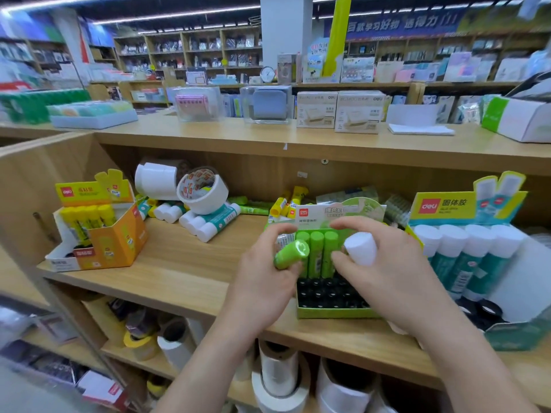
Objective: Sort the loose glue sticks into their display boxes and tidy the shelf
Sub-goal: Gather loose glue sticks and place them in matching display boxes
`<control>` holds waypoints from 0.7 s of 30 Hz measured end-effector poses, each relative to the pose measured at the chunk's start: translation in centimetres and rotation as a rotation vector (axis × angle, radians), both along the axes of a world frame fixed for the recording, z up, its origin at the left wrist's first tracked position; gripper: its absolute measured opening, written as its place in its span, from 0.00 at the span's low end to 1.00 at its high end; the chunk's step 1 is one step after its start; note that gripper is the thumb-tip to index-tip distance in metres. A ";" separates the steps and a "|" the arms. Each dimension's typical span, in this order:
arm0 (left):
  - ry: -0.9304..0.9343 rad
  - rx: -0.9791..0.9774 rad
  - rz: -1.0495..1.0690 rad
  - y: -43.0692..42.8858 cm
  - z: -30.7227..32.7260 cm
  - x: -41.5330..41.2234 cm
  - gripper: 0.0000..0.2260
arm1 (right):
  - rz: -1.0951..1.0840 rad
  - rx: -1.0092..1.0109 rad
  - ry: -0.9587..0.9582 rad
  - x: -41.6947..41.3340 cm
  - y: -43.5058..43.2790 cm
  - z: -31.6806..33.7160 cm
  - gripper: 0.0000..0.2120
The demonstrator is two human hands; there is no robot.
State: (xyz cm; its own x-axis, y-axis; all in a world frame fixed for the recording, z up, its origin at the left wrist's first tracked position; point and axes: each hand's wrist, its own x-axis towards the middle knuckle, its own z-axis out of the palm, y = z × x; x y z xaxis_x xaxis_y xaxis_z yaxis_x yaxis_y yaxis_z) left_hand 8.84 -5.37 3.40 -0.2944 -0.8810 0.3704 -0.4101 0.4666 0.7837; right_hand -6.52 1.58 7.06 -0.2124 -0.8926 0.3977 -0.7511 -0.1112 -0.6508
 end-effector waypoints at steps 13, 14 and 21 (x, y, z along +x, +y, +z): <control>0.681 0.319 -0.401 5.8 1.5 1.1 0.16 | 0.176 -0.140 -1.212 1.9 2.7 -1.3 0.10; 0.736 0.378 -0.440 5.9 1.6 1.2 0.14 | 0.186 -0.123 -1.221 1.8 2.8 -1.2 0.10; 0.886 0.506 -0.390 6.4 0.9 0.8 0.08 | 0.190 -0.096 -1.246 2.1 3.5 -1.7 0.13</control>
State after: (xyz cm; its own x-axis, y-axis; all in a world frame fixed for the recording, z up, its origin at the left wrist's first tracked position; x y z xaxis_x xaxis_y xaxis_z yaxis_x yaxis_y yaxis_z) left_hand 9.64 0.99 4.29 -0.3935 -0.8951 0.2096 0.5004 -0.0173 0.8656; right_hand -4.46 5.08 5.35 -0.3608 -0.9288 0.0851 0.3972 -0.2356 -0.8870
